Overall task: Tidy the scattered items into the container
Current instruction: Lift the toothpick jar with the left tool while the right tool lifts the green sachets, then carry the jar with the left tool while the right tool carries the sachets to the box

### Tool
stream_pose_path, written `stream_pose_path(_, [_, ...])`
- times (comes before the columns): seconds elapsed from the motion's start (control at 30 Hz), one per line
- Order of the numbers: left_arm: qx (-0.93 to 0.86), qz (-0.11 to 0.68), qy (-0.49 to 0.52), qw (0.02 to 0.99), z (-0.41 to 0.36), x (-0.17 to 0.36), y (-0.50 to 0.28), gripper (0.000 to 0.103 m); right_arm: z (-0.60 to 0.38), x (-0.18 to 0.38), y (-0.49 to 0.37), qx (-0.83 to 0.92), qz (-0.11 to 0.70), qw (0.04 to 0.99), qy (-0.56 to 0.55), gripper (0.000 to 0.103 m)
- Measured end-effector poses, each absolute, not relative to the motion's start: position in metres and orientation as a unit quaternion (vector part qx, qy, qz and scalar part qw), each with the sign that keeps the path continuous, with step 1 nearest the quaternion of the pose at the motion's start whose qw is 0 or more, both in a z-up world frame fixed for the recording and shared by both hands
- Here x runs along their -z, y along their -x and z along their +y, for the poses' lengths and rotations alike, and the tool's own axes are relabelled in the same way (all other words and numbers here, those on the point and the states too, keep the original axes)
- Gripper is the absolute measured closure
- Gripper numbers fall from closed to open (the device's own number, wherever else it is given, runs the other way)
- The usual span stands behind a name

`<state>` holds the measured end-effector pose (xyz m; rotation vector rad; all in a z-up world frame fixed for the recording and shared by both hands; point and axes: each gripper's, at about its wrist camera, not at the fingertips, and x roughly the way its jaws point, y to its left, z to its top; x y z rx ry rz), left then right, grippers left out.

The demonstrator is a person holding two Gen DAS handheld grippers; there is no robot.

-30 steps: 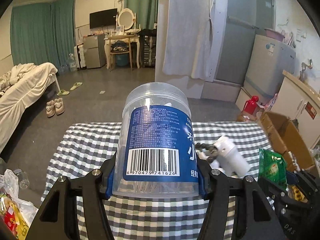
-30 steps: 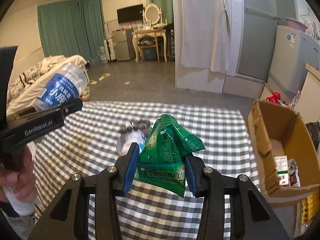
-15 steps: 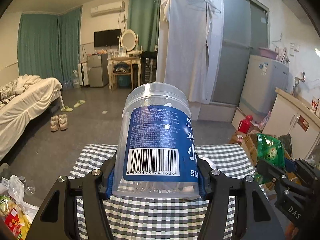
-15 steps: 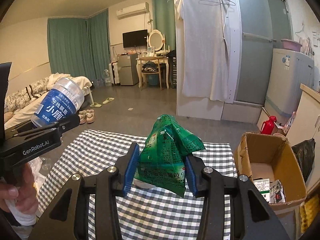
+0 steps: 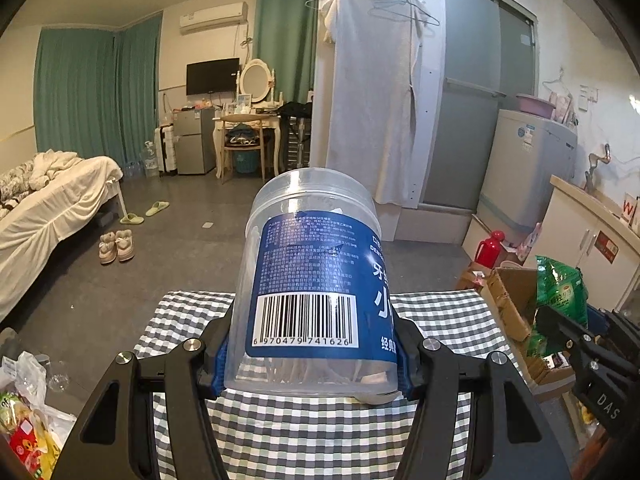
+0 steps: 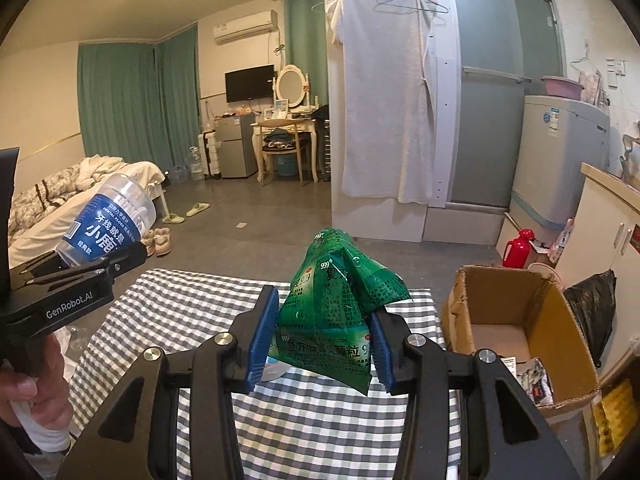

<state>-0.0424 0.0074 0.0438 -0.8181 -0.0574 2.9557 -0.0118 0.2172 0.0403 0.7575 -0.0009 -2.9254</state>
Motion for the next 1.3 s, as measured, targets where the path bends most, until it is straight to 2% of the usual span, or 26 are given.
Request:
stream_pose_path(0.67, [-0.956, 0.006, 0.276, 0.098, 0.070, -0.034, 0.055, 0.043, 0.273, -0.041, 0.010, 0.967, -0.014, 0.000, -0.255, 0.060])
stream_pose_path(1.3, [-0.953, 0.027, 0.266, 0.146, 0.129, -0.047, 0.061, 0.043, 0.338, -0.052, -0.003, 0.966, -0.027, -0.075, -0.246, 0.060])
